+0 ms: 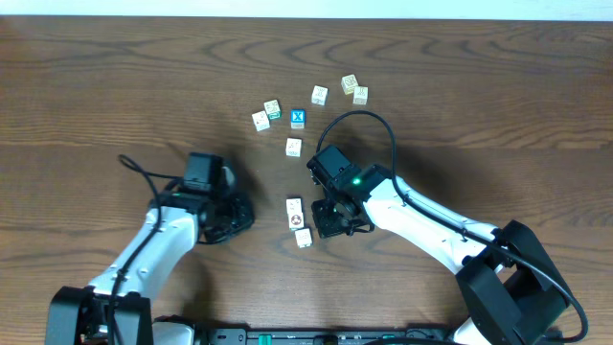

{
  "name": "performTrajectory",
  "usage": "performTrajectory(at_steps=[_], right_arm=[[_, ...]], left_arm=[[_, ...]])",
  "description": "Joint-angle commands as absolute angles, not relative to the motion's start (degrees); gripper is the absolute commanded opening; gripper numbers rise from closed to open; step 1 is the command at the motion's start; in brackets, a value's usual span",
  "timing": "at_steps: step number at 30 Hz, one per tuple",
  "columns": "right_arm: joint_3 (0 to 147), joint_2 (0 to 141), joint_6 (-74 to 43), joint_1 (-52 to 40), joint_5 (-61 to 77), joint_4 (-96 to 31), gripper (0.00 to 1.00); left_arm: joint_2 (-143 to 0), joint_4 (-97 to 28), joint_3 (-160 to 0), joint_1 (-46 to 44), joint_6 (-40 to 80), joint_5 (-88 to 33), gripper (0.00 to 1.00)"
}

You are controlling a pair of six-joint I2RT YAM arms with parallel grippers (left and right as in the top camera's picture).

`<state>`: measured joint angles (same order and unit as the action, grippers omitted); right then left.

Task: Lift 3 blocks
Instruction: 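Pull the left gripper back to the left, away from the column, then move the right gripper against the right side of the block column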

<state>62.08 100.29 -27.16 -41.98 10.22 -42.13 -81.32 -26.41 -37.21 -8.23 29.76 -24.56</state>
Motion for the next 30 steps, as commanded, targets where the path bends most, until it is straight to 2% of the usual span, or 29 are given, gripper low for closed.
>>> performTrajectory(at_steps=[1, 9, 30], right_arm=[[61.6, 100.6, -30.8, -42.3, 9.4, -42.0, 0.01], [59.1, 100.6, -34.7, -44.0, 12.1, -38.8, 0.01], [58.8, 100.6, -34.7, -46.6, 17.2, -34.8, 0.01]], left_arm=[[-80.7, -26.8, -36.9, -4.9, 27.7, -23.3, 0.07], [-80.7, -26.8, -36.9, -3.3, 26.6, -23.3, 0.07], [-80.7, -26.7, -36.9, -3.3, 26.6, -23.3, 0.07]])
